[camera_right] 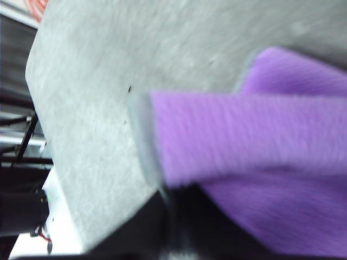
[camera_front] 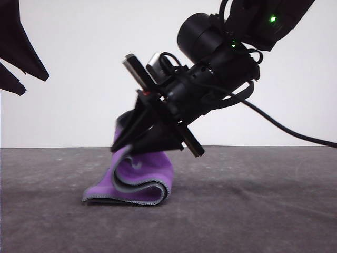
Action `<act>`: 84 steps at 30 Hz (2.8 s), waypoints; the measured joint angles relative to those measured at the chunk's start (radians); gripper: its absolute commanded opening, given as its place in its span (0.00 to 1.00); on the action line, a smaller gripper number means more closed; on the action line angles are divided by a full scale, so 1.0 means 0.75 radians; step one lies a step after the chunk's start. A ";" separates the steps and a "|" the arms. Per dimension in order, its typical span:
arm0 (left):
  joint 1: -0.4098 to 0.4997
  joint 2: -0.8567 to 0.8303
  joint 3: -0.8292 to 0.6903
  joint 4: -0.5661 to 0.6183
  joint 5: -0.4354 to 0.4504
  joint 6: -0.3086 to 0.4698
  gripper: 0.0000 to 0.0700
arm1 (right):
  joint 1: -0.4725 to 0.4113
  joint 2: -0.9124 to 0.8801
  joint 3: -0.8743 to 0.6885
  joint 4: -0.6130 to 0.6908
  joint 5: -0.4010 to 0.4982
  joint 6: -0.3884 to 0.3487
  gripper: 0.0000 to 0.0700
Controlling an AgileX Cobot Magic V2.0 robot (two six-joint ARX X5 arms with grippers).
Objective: Fold clothes
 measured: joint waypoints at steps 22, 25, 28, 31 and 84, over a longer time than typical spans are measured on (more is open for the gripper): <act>-0.001 0.000 0.000 0.000 0.000 0.002 0.43 | -0.128 -0.649 -0.002 -0.782 0.700 -0.568 0.49; 0.000 0.000 0.000 0.000 0.000 0.002 0.43 | -0.197 -0.757 -0.088 -0.741 0.714 -0.619 0.49; -0.001 0.000 0.000 0.000 0.000 0.002 0.43 | -0.262 -0.871 -0.231 -0.652 0.721 -0.636 0.49; -0.001 0.000 0.000 0.000 0.000 0.002 0.43 | -0.312 -0.963 -0.379 -0.534 0.721 -0.636 0.49; 0.394 -0.783 -0.697 0.557 -0.185 0.152 0.00 | -0.372 -1.078 -0.673 -0.146 0.699 -0.457 0.02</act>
